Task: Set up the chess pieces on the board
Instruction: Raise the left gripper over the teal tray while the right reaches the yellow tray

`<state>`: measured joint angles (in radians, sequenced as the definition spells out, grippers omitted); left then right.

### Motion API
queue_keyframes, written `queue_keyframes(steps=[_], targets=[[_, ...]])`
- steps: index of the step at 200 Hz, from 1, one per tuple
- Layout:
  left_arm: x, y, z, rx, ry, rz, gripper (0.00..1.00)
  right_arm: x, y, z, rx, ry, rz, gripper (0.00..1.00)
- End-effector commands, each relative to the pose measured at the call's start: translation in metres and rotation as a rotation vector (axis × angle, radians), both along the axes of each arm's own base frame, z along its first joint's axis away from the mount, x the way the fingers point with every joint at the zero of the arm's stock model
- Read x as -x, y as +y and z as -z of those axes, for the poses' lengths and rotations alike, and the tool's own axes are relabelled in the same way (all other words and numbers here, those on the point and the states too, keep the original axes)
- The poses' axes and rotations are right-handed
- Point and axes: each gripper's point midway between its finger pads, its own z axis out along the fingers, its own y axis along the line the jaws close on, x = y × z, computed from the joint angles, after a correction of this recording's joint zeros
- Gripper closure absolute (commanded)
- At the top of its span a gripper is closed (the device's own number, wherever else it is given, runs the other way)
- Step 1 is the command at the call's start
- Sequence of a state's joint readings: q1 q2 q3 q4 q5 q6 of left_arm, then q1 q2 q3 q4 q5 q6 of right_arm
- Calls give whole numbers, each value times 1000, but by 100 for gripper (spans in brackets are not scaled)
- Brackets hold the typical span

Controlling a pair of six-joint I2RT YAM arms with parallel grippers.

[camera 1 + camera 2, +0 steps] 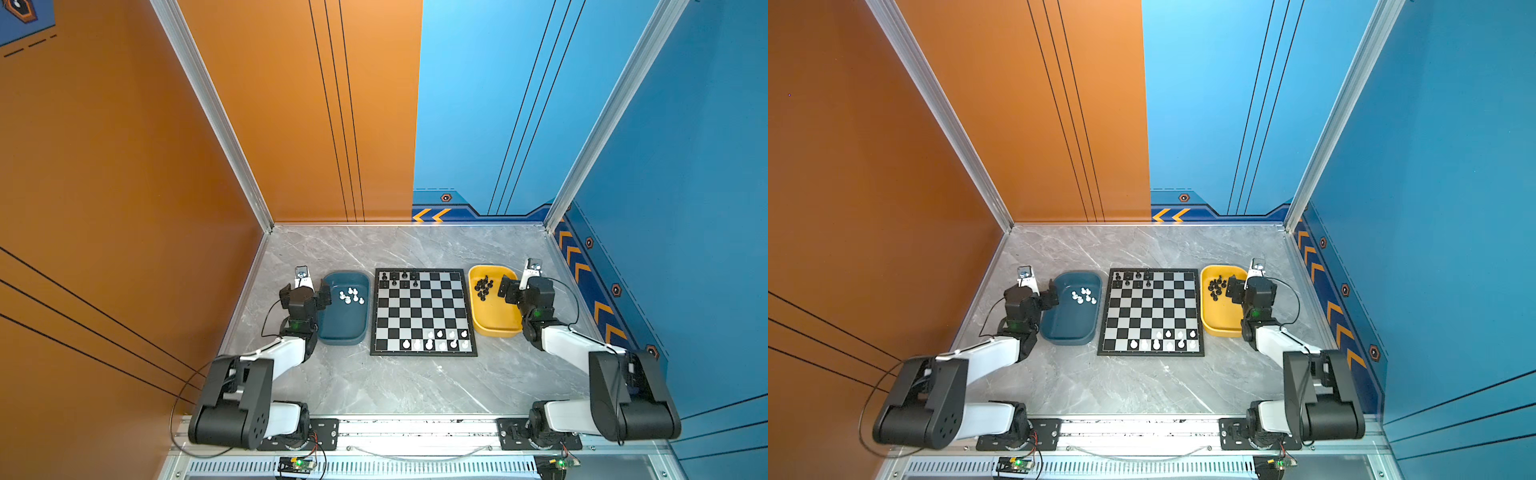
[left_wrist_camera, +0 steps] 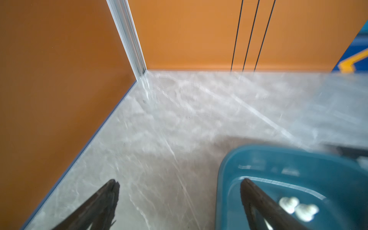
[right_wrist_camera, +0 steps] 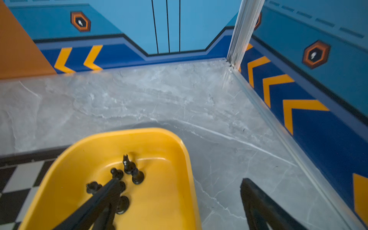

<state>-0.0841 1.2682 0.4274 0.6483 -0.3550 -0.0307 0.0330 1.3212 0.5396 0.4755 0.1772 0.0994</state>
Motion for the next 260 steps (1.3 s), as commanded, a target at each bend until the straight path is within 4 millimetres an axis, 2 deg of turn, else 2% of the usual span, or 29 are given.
queue_keyframes(steps=[1,30,59,105,129,171,212,260], targets=[[9,-12,-21,68,38,39,4,18,0,-6,-41,107,42,6],[20,-44,-44,137,33,165,6,30,12,-32,-84,151,13,10],[29,-70,-50,136,85,229,9,40,27,-56,-104,170,-14,12],[38,-111,-60,101,99,335,10,40,65,-68,-148,226,-112,18],[41,-120,-69,92,85,360,10,35,83,-59,-180,320,-163,23],[48,-126,-79,95,52,378,10,20,98,-29,-184,470,-205,38],[52,-127,-83,94,37,381,10,-3,105,-6,-242,554,-234,50],[52,-129,-82,94,40,383,10,-19,104,20,-251,652,-230,56]])
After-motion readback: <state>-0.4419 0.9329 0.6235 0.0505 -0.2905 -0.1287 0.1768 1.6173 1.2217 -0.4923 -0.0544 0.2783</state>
